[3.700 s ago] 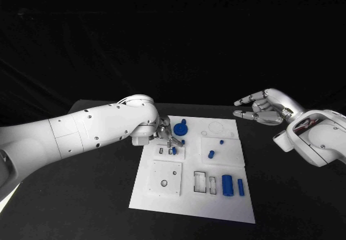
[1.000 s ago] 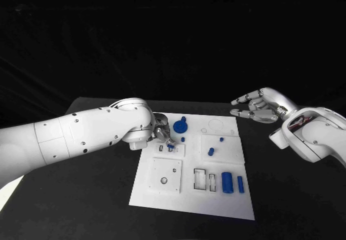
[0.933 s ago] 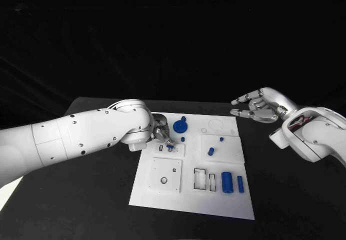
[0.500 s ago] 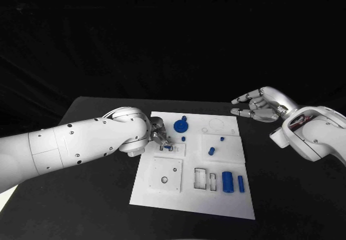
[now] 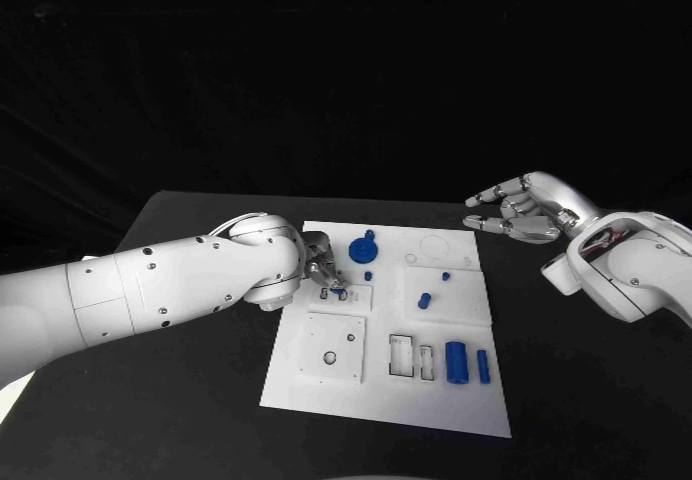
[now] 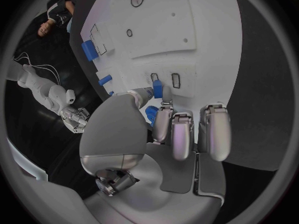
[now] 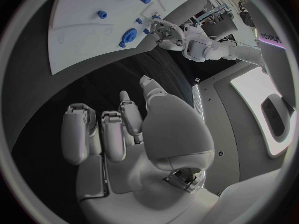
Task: Assemble the parts on the task board
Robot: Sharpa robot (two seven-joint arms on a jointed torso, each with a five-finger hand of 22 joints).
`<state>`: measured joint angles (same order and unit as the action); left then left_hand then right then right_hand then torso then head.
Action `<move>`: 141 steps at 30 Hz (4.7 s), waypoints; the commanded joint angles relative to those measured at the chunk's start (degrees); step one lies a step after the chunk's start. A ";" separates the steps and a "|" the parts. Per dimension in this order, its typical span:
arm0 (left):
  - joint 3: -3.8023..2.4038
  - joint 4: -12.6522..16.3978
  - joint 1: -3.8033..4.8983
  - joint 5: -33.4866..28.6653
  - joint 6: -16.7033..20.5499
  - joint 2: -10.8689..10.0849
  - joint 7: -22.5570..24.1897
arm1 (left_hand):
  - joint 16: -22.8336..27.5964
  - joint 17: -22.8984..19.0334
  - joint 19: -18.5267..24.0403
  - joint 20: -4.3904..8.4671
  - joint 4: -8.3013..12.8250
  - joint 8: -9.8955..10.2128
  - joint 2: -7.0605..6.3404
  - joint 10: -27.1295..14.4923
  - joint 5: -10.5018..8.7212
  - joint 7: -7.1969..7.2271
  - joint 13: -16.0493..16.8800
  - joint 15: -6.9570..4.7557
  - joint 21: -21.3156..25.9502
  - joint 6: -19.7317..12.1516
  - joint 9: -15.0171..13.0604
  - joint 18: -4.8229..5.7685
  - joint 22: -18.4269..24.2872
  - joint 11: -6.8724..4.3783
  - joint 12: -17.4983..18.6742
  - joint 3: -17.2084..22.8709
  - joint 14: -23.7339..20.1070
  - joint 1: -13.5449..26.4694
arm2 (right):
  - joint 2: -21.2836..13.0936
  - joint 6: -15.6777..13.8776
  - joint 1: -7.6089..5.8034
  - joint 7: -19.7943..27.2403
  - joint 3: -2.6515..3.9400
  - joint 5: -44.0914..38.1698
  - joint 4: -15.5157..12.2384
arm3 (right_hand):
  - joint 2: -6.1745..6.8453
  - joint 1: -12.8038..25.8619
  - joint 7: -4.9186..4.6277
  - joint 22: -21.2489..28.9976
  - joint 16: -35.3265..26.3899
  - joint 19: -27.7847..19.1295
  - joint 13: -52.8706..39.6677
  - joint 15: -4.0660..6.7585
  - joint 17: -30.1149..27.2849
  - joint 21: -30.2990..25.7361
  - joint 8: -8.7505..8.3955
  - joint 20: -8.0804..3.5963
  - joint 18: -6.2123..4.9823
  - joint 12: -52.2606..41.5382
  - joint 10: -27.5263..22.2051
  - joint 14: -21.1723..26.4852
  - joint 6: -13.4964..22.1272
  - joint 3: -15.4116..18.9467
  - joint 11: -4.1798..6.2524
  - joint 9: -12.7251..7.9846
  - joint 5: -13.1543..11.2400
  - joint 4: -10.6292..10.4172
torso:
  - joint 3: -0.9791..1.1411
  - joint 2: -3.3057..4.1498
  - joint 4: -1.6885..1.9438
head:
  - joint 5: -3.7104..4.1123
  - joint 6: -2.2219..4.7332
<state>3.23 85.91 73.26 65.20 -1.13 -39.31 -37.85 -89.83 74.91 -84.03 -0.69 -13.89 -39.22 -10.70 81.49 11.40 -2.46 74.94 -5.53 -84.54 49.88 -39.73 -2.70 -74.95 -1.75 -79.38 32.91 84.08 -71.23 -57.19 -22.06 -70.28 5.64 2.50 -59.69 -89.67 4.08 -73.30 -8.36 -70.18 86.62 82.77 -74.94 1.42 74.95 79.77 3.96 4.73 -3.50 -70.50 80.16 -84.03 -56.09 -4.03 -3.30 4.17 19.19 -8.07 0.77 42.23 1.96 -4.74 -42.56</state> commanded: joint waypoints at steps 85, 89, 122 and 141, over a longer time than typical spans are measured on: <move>0.16 -3.29 -0.11 -1.17 -5.88 2.66 0.00 | -0.17 15.09 -3.08 1.02 1.20 -1.99 -0.32 1.27 -0.25 2.36 2.29 -1.17 -0.72 4.50 -3.00 0.88 -6.36 -1.87 -1.12 -5.50 5.92 9.60 | 0.34 1.02 0.20 0.56 0.00 0.00 -0.41 | 0.11 -0.43 0.04 0.35 -0.64 -0.44 -2.04 -0.28 9.02 -0.44 -0.01 -0.06 -0.55 0.32 -0.50 -4.41 -0.20 0.59 0.03 0.06 -0.29 -0.02 | 0.04 0.04 0.01 | 0.45 -1.19; 0.16 -3.46 -0.11 -1.17 -5.88 2.73 0.01 | -0.17 15.09 -3.10 1.05 0.78 -2.08 -0.23 1.30 -0.25 2.39 2.33 -1.19 -0.74 4.54 -3.11 0.89 -6.42 -1.89 -1.15 -6.23 5.92 9.65 | 0.30 1.01 0.20 0.55 0.00 0.00 -0.46 | 0.13 -0.38 0.04 0.38 -0.65 -0.45 -2.01 -0.28 9.02 -0.46 -0.01 -0.07 -0.56 0.37 -0.52 -4.42 -0.19 0.65 0.03 0.06 -0.38 -0.06 | 0.03 0.00 0.02 | 0.48 -1.18; -0.71 -2.09 -0.12 -2.07 -3.51 1.51 0.20 | -0.17 15.09 -3.28 1.31 -2.92 -2.97 3.67 1.64 -0.13 2.70 2.72 -1.44 -0.73 5.04 -4.20 0.93 -6.84 -2.15 -1.38 -29.86 5.92 12.84 | 0.21 0.46 0.20 1.21 0.00 0.17 -0.41 | 0.15 0.34 0.04 0.55 -0.77 -0.48 -1.95 -0.27 8.95 -0.59 -0.03 -0.08 -0.59 0.41 -0.54 -4.42 -0.12 1.24 0.02 0.05 -0.26 -0.64 | -0.02 -0.01 0.01 | 0.67 -1.11; -4.37 -7.58 3.95 -11.53 -14.16 -0.68 0.65 | -0.17 15.09 -2.21 -0.59 -2.84 2.63 5.40 -3.86 -3.05 -0.45 -4.24 0.77 1.08 -0.52 -0.06 0.38 -4.24 0.57 4.14 -34.67 5.92 7.96 | 0.86 0.60 0.64 1.35 0.00 0.54 0.84 | 0.14 0.48 0.05 0.52 -0.75 -0.46 -2.03 -0.27 8.98 -0.58 -0.02 -0.09 -0.58 0.28 -0.47 -4.44 -0.11 1.35 0.02 0.05 -0.15 -0.76 | -0.03 0.00 0.19 | 0.98 0.01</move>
<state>-1.08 79.14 76.98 56.14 -11.30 -40.28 -37.81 -89.83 74.90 -84.03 -0.91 -16.74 -36.77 -5.36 77.90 8.38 -2.64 70.74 -5.21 -83.65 49.41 -39.84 -2.71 -74.94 -1.25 -75.38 -1.60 83.98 -62.80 -56.40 -21.71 -69.72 6.41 2.50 -59.30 -88.90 4.08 -73.30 -8.36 -69.70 86.21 82.77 -74.94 1.42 74.92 79.57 3.96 4.73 -3.50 -70.28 80.16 -84.03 -56.10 -2.93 -3.29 4.17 18.83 -8.85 0.84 42.10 2.16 -4.02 -42.54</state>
